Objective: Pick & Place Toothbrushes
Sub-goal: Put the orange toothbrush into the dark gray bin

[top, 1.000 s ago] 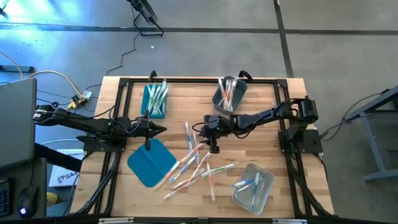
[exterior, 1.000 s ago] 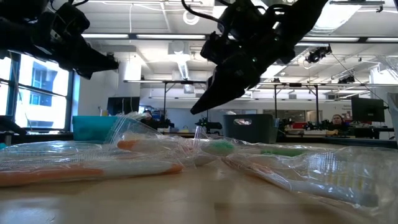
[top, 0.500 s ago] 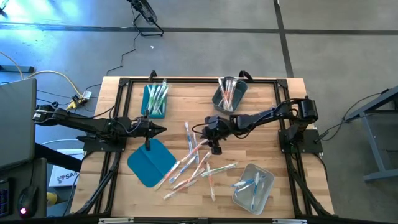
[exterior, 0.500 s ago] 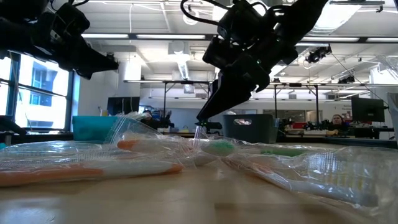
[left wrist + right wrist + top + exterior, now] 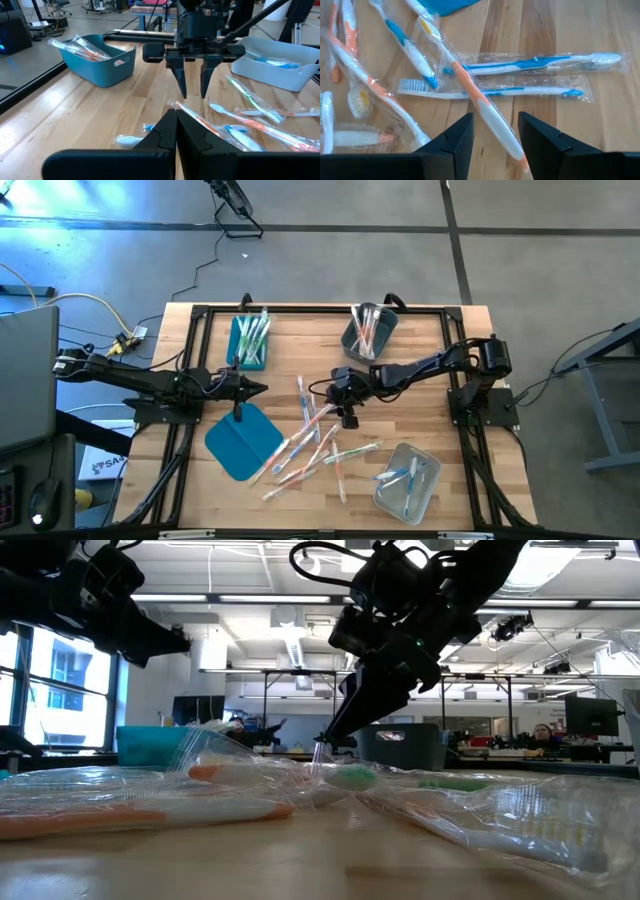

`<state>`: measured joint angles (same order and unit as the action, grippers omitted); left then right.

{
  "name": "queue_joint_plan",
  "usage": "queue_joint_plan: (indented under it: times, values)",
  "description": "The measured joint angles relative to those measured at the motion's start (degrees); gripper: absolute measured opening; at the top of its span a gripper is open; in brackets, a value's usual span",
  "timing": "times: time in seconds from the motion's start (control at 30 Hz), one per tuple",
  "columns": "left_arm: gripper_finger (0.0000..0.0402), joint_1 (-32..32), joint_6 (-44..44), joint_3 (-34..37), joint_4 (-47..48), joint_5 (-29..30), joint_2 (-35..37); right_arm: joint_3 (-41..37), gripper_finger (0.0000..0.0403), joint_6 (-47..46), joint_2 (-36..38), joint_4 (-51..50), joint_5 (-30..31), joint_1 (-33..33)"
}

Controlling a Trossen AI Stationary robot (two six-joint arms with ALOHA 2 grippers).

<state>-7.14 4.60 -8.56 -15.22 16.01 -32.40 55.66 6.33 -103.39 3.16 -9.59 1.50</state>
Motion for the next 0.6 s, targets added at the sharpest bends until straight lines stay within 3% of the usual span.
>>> queue_joint_plan:
  times: [0.6]
  values:
    - [0.0000, -0.01, 0.00, 0.00, 0.87, 0.02, 0.00, 0.00, 0.0149, 2.01, -5.47, 4.53, 0.49, -0.39]
